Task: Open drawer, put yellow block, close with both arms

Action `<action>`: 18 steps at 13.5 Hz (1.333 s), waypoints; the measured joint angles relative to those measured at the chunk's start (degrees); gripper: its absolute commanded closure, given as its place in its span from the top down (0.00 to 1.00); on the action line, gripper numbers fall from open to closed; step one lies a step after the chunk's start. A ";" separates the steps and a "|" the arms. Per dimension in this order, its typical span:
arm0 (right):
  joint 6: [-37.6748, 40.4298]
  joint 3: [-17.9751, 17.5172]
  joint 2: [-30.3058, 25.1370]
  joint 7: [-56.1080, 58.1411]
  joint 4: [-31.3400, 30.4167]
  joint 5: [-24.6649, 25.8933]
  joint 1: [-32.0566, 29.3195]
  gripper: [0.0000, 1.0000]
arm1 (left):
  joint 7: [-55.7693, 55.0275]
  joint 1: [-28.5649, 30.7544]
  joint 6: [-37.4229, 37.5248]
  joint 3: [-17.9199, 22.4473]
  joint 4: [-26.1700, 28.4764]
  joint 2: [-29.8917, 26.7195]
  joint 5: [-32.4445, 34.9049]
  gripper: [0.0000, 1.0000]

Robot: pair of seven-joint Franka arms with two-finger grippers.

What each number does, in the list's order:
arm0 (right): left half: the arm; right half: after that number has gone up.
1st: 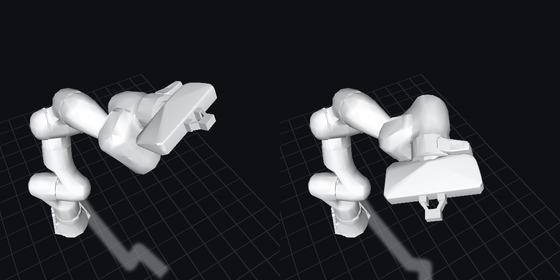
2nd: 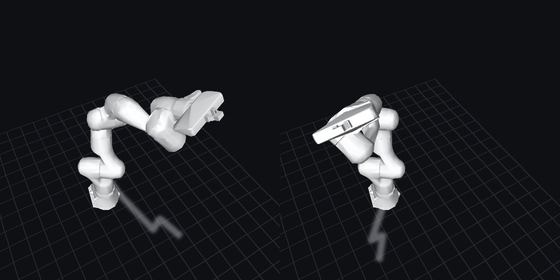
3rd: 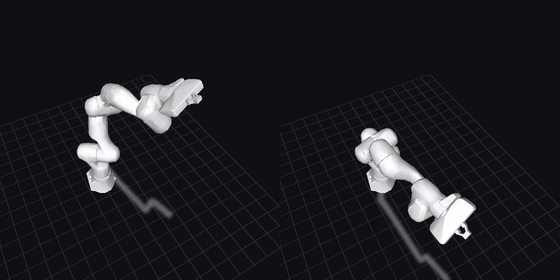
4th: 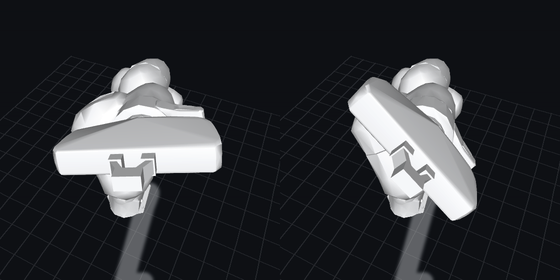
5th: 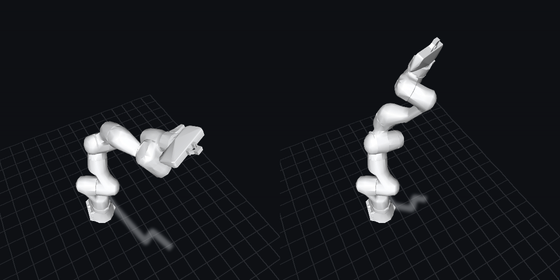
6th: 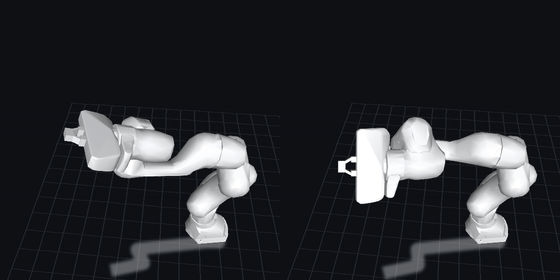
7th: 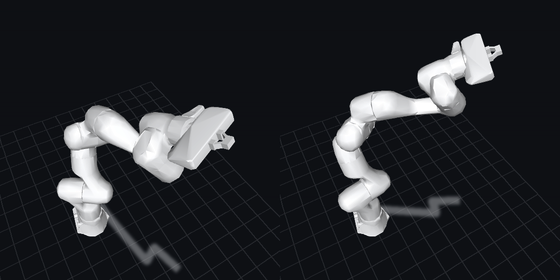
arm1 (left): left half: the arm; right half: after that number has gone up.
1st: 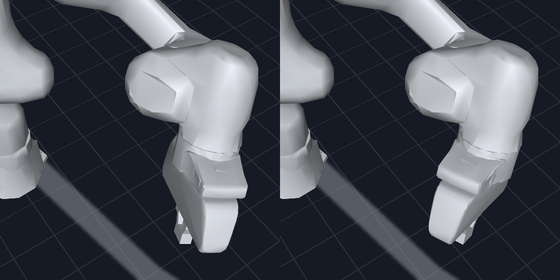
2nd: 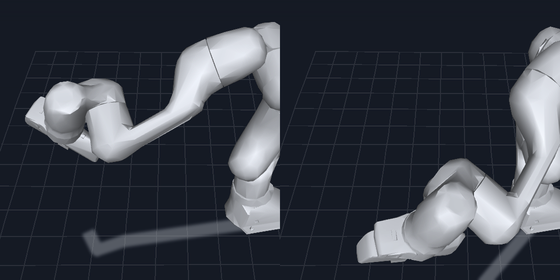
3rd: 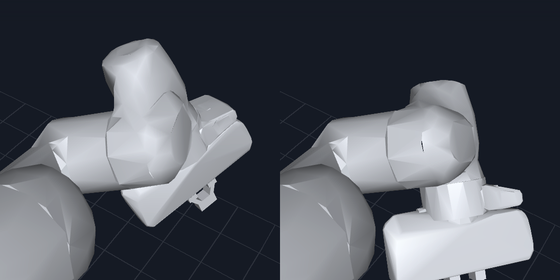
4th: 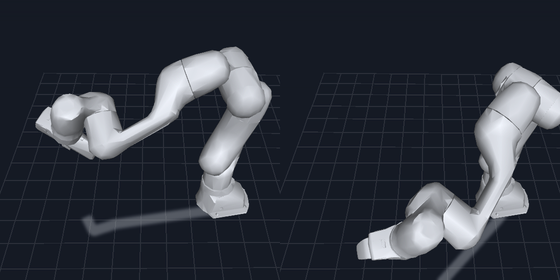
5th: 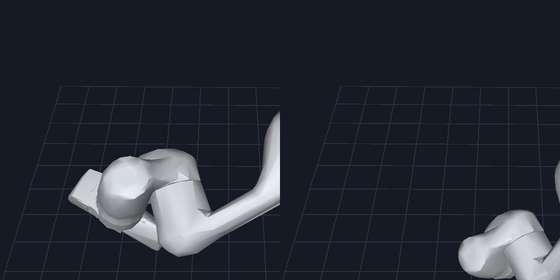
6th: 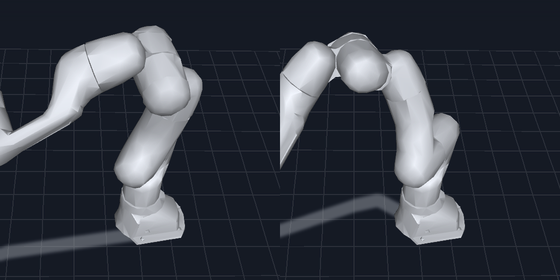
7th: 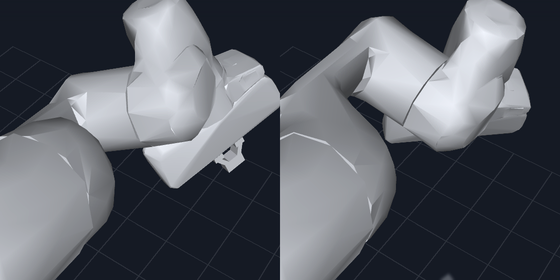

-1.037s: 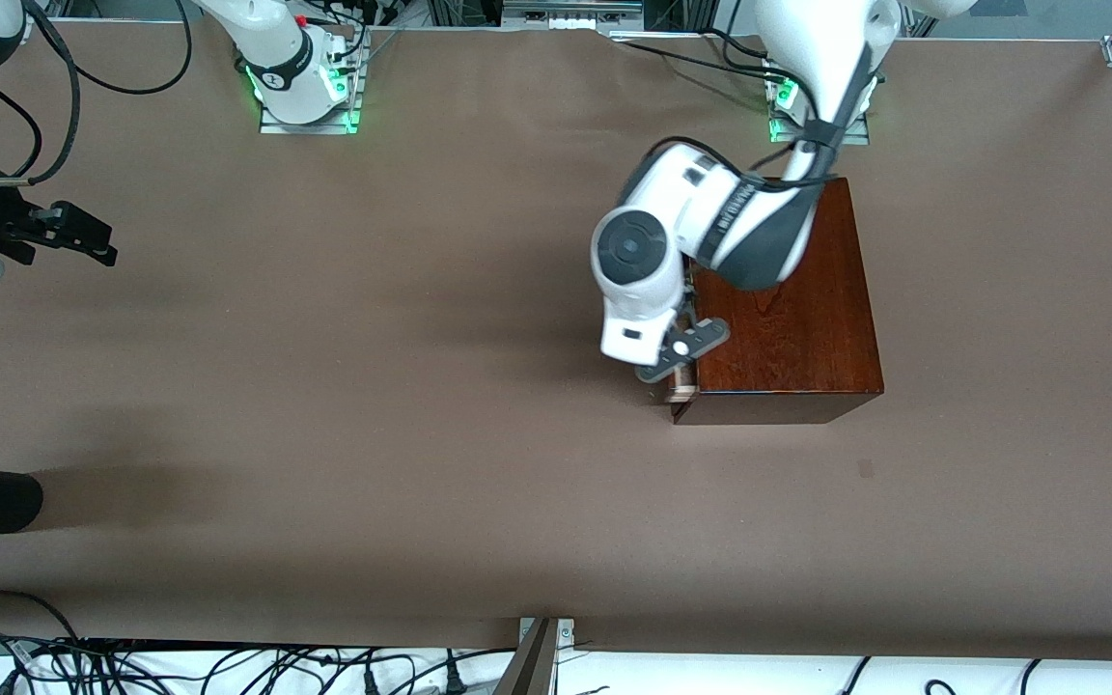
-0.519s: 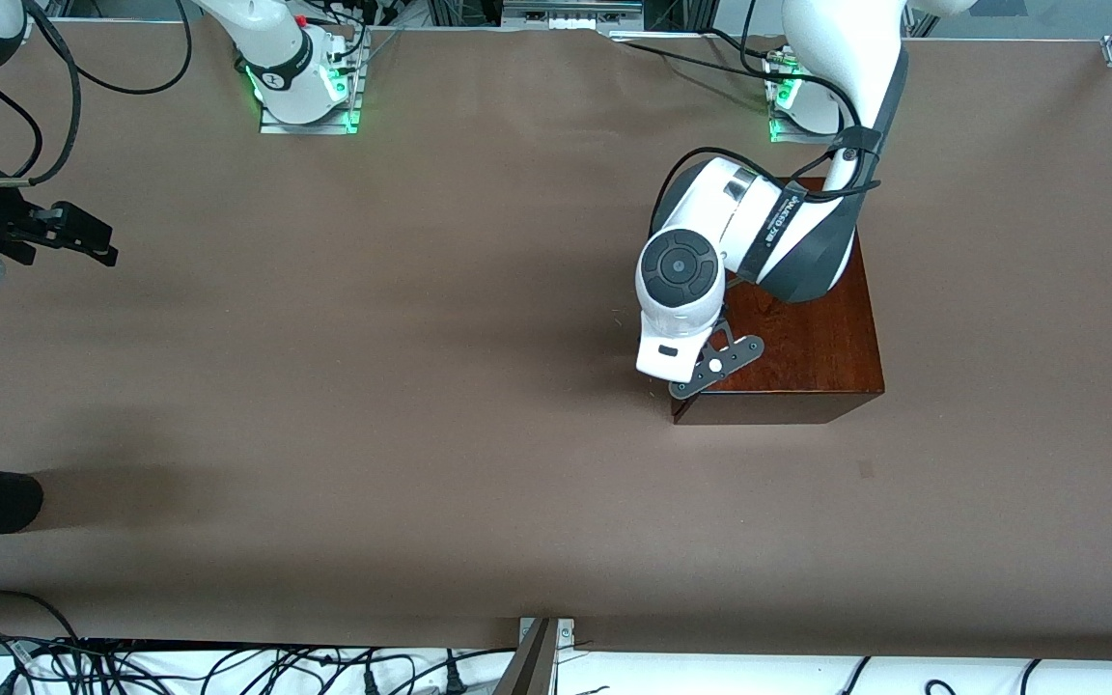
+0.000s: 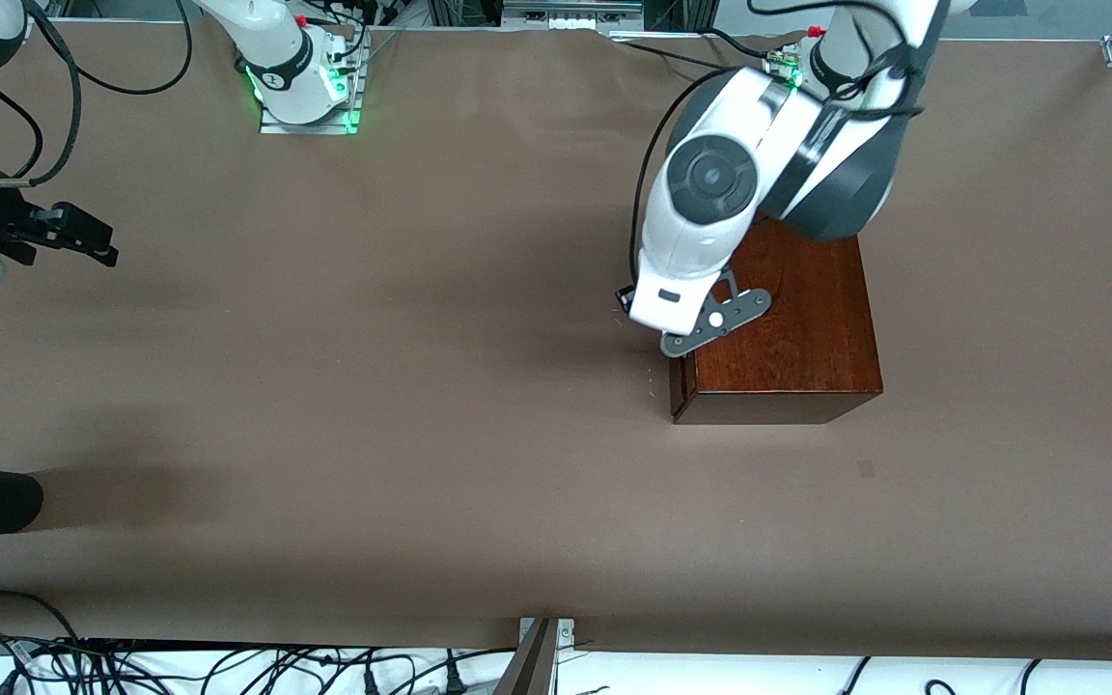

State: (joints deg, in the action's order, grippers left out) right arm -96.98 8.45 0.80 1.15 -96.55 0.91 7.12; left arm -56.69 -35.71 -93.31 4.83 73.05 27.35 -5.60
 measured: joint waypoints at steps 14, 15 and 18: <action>0.00 0.82 0.22 -0.31 0.00 0.00 -0.07 1.00 | 44.11 18.22 4.02 0.58 0.24 -9.03 -0.04 1.00; 0.00 1.07 0.23 -0.37 0.00 0.00 -0.08 1.00 | 45.29 19.17 4.29 0.65 0.60 -9.36 -0.04 1.00; -0.34 1.85 0.23 -0.41 0.11 -0.08 -0.09 1.00 | 48.56 21.78 4.36 1.89 4.73 -11.88 0.22 1.00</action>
State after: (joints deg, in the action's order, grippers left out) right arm -97.33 10.30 1.03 0.73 -96.44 0.84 7.03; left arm -8.13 -13.93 -88.95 6.73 77.78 15.47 -5.38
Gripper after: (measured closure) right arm 0.000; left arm 0.000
